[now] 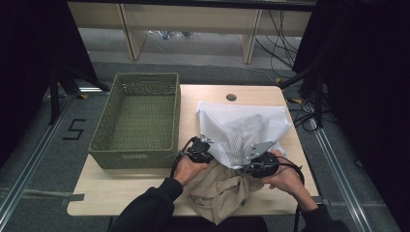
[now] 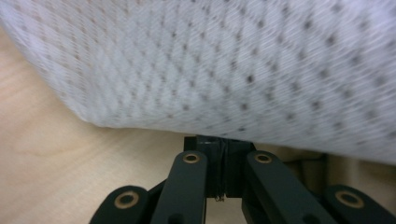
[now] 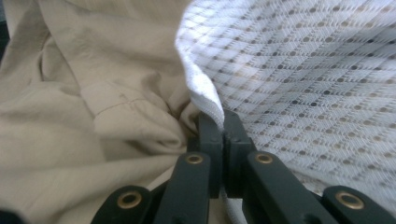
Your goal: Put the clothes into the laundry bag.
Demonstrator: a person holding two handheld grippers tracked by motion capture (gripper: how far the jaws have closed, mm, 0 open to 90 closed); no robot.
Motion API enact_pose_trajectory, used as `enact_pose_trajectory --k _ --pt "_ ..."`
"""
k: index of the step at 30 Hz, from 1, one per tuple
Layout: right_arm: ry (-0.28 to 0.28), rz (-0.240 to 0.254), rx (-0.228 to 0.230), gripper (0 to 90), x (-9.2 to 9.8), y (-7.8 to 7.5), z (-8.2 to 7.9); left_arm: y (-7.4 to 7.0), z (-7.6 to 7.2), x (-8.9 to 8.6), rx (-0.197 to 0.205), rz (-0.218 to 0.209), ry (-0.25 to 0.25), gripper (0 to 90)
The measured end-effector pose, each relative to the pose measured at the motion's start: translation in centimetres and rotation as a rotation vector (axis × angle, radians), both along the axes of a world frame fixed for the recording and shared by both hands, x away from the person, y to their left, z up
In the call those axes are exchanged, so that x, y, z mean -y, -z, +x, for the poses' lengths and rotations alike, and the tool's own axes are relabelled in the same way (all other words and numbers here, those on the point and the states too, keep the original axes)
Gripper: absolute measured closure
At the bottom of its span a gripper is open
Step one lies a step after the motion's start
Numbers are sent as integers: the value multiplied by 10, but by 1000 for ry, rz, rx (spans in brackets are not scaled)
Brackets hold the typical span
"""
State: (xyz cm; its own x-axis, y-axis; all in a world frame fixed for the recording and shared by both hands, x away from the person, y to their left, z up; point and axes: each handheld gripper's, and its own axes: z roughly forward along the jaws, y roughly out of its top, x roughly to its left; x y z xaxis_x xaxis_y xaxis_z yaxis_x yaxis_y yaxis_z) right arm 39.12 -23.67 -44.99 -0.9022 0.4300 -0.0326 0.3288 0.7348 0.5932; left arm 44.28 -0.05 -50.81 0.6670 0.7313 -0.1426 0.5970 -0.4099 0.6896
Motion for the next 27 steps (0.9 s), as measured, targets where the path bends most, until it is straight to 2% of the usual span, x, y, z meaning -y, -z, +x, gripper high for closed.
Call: enact_pose_trajectory --k 1,4,6,7,9,10,11,12,13,14,16,17,18,19,20,21,24,27 --pt "3 -2 -12 900 -3 4 1 -1 -2 0 2 9 11 884" --pt "10 -32 -8 900 -15 15 7 -3 -9 -1 6 2 38 886" --pt "33 -54 8 900 -23 19 12 -4 -14 -2 18 18 49 887" --pt "50 -63 22 900 -27 20 15 -5 -16 -3 5 15 65 888" --pt "61 -69 57 900 -33 20 21 -7 -19 -4 -1 21 84 889" --pt "73 -71 65 900 -35 20 24 -8 -22 -5 0 21 94 889" --pt "76 -74 67 900 -38 20 28 -6 -26 -5 21 22 78 889" --pt "95 -60 74 900 -40 20 33 -6 -28 -5 12 11 99 890" --pt "95 -60 81 900 -41 20 36 -6 -30 -6 12 8 100 890" --pt "113 -58 79 900 -43 20 39 -7 -32 -9 17 26 105 890" --pt "128 -55 95 900 -45 19 48 -8 -37 -12 23 35 115 891" --pt "133 -58 105 900 -46 18 51 -8 -40 -13 28 26 125 891" --pt "140 -63 118 900 -48 18 55 -9 -43 -16 31 45 130 891" --pt "148 -62 115 900 -49 18 58 -10 -45 -18 32 46 140 891" --pt "155 -61 130 900 -51 18 63 -11 -47 -21 48 55 145 891" --pt "157 -71 132 900 -51 17 68 -11 -50 -23 52 57 129 892" --pt "181 -86 156 900 -50 18 85 -13 -59 -29 36 44 144 892" --pt "223 -71 144 900 -48 19 100 -16 -66 -36 33 22 145 892"
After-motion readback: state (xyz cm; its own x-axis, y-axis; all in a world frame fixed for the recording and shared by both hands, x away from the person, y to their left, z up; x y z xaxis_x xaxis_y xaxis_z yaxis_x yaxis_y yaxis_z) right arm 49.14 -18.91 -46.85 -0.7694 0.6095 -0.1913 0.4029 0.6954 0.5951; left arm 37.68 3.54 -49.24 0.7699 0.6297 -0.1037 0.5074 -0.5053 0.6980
